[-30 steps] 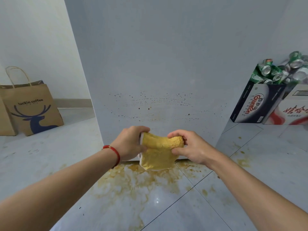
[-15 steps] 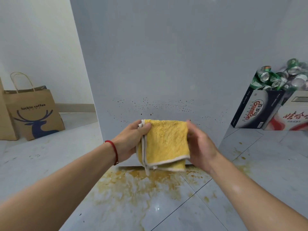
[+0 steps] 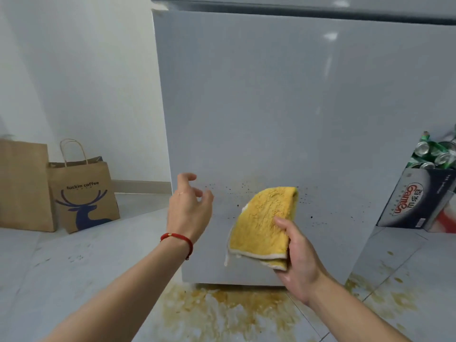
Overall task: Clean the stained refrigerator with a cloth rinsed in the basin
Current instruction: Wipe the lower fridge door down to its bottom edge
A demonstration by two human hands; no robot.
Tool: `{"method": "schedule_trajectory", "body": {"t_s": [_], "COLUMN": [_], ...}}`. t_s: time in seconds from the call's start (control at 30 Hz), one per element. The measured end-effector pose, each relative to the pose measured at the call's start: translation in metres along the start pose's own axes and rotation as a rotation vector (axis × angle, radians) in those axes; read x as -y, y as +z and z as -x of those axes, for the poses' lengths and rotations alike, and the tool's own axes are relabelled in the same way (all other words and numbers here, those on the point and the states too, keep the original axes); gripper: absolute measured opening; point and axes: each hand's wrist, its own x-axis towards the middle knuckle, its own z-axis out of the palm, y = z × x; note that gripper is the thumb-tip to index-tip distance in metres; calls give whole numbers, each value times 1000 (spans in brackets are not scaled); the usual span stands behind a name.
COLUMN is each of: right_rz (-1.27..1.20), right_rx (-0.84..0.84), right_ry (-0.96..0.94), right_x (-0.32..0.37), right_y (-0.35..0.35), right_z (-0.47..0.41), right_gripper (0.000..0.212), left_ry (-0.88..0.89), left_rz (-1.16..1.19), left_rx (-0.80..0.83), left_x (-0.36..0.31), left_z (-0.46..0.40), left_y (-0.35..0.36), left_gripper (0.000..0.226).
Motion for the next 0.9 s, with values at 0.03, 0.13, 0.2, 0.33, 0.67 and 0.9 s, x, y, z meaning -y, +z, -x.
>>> {"method": "schedule_trajectory", "body": {"t_s": [0.03,0.13,0.2,0.33,0.67,0.9], "right_rz": [99,472,710,1346,1885,1549], "right_rx": [3,-106,-203,-391,-302,-787], "right_ry": [-93,-658,-1040,-1113,-1588,-1357], "right_x": [4,6,1,0,43,124], "right_y": [10,46,68,117,158,45], "right_z": [0,-2,-27,-111,-168,-140], "right_gripper": [34,44,67,81,42,42], "left_ry": [-9,-34,-70,-126,-49,15], "left_rz": [42,180,277,373,381,371], "left_rx": [-103,-332,-393,-344,-329,-260], "left_x": [0,-6,-15,-23,-22,-42], "left_z": [-7,-28,-36,-43,-51,-53], "left_y": [-11,-40,-52,-61,-71,-69], "left_gripper": [37,35,34,33,24,36]}}
